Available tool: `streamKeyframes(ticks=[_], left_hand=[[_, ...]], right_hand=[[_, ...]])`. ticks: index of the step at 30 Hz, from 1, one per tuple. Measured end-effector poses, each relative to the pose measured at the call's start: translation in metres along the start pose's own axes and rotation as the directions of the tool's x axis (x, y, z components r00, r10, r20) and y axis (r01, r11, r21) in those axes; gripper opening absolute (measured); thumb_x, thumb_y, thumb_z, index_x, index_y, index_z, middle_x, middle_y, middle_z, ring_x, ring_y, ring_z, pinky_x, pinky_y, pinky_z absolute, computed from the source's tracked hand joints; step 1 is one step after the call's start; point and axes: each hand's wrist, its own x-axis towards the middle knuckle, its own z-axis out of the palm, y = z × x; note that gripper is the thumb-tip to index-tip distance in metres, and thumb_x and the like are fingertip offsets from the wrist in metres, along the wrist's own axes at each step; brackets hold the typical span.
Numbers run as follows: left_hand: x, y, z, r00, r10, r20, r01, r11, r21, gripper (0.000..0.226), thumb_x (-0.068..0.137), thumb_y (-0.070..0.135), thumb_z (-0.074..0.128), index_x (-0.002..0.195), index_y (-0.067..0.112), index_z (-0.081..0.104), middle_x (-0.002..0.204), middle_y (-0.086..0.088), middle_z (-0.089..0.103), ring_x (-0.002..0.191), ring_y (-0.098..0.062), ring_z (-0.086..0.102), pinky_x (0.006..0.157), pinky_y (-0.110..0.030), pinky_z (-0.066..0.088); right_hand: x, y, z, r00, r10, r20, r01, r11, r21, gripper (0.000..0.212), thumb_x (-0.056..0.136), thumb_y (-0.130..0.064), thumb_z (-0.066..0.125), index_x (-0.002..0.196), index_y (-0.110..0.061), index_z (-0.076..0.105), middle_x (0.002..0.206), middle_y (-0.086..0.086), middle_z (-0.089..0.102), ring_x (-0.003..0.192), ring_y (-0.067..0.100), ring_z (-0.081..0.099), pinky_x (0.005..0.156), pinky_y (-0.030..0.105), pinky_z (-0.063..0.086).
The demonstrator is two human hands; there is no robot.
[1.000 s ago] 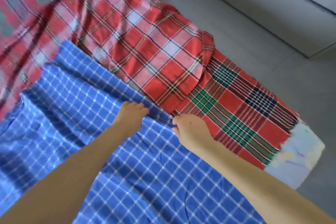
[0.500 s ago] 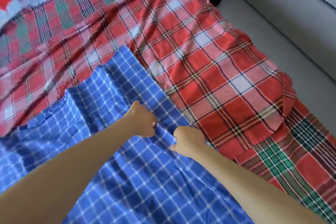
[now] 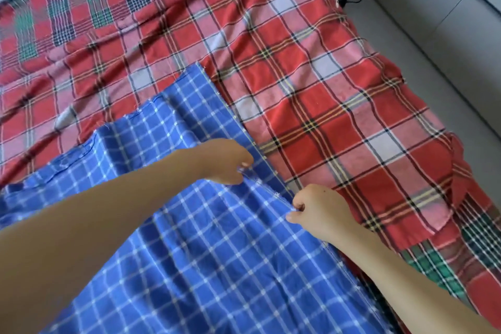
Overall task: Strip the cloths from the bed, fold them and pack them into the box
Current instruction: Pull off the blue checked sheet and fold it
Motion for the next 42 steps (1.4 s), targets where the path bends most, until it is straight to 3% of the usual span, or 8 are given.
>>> streamKeyframes(ticks=[10,14,19,24,30,35,39,42], left_hand=[[0.006,-0.101,-0.035,0.947,-0.274,-0.170,0.322,0.817,0.478,0.021,0.090,0.011,0.046,0.095,0.021,0.064,0.071,0.006,0.054,0.078,-0.022,0.056,0.062,-0.024,0.040],[0.008,-0.120,-0.012,0.964,-0.163,-0.212,0.218,0.936,0.275,0.020,0.095,0.032,0.047,0.105,0.027,0.063,0.106,0.003,0.059,0.105,-0.023,0.051,0.083,-0.035,0.047],[0.005,-0.114,0.009,0.918,-0.350,-0.185,0.347,0.936,-0.051,0.033,0.101,0.038,0.034,0.101,0.015,0.059,0.106,-0.002,0.056,0.107,-0.027,0.054,0.084,-0.042,0.047],[-0.023,-0.122,0.033,0.809,-0.567,-0.156,0.571,0.821,-0.024,0.027,0.094,0.039,0.045,0.108,0.018,0.053,0.094,-0.003,0.055,0.094,-0.027,0.057,0.064,-0.030,0.038],[-0.078,-0.128,0.082,0.617,-0.787,0.026,0.777,0.603,-0.182,0.023,0.091,0.029,0.048,0.105,0.014,0.058,0.100,-0.005,0.060,0.095,-0.028,0.060,0.064,-0.028,0.039],[-0.089,-0.133,0.078,0.476,-0.747,-0.464,0.543,0.664,-0.514,0.041,0.077,0.025,0.047,0.108,0.002,0.059,0.103,-0.021,0.058,0.100,-0.040,0.051,0.088,-0.045,0.039],[-0.067,-0.128,0.047,0.723,-0.586,-0.366,0.420,0.794,-0.440,0.065,0.075,0.048,0.034,0.132,0.021,0.051,0.124,-0.005,0.058,0.117,-0.029,0.048,0.101,-0.035,0.028],[-0.047,-0.128,0.037,0.838,-0.538,-0.089,0.473,0.798,-0.372,0.063,0.088,0.069,0.033,0.117,0.019,0.058,0.105,-0.002,0.066,0.102,-0.024,0.058,0.083,-0.034,0.038]], right_hand=[[0.021,-0.001,0.000,0.989,0.143,0.022,-0.136,0.971,-0.196,0.049,0.088,-0.025,0.063,0.058,-0.019,0.024,0.056,-0.005,0.029,0.047,0.012,0.028,0.045,0.023,0.024],[0.034,-0.016,-0.014,0.999,0.036,0.039,-0.031,0.993,-0.116,0.054,0.088,-0.042,0.061,0.057,-0.017,0.025,0.054,-0.003,0.026,0.046,0.014,0.025,0.044,0.026,0.021],[0.077,-0.066,-0.024,0.988,-0.097,-0.117,0.088,0.993,-0.081,0.048,0.095,-0.042,0.050,0.061,-0.016,0.028,0.064,0.001,0.040,0.061,0.020,0.042,0.049,0.027,0.025],[0.124,-0.109,-0.028,0.960,-0.176,-0.220,0.157,0.982,-0.102,0.021,0.096,-0.026,0.051,0.079,-0.015,0.048,0.093,0.005,0.060,0.094,0.027,0.062,0.065,0.028,0.032],[0.124,-0.127,-0.012,0.866,-0.383,-0.321,0.362,0.924,-0.124,0.011,0.089,-0.018,0.059,0.080,-0.012,0.058,0.069,0.002,0.055,0.066,0.026,0.052,0.050,0.029,0.030],[0.091,-0.106,0.011,0.771,-0.508,-0.384,0.464,0.861,-0.207,0.031,0.053,-0.001,0.072,0.072,-0.024,0.071,0.047,-0.006,0.055,0.044,0.017,0.053,0.036,0.022,0.033],[0.085,-0.102,0.015,0.776,-0.608,-0.165,0.520,0.766,-0.377,0.048,0.030,0.001,0.073,0.065,-0.031,0.071,0.043,-0.010,0.026,0.042,0.014,0.025,0.045,0.014,0.006],[0.078,-0.108,0.018,0.781,-0.607,-0.146,0.489,0.741,-0.460,0.037,0.035,-0.002,0.072,0.060,-0.028,0.066,0.046,-0.009,0.019,0.043,0.015,0.020,0.047,0.020,0.001]])
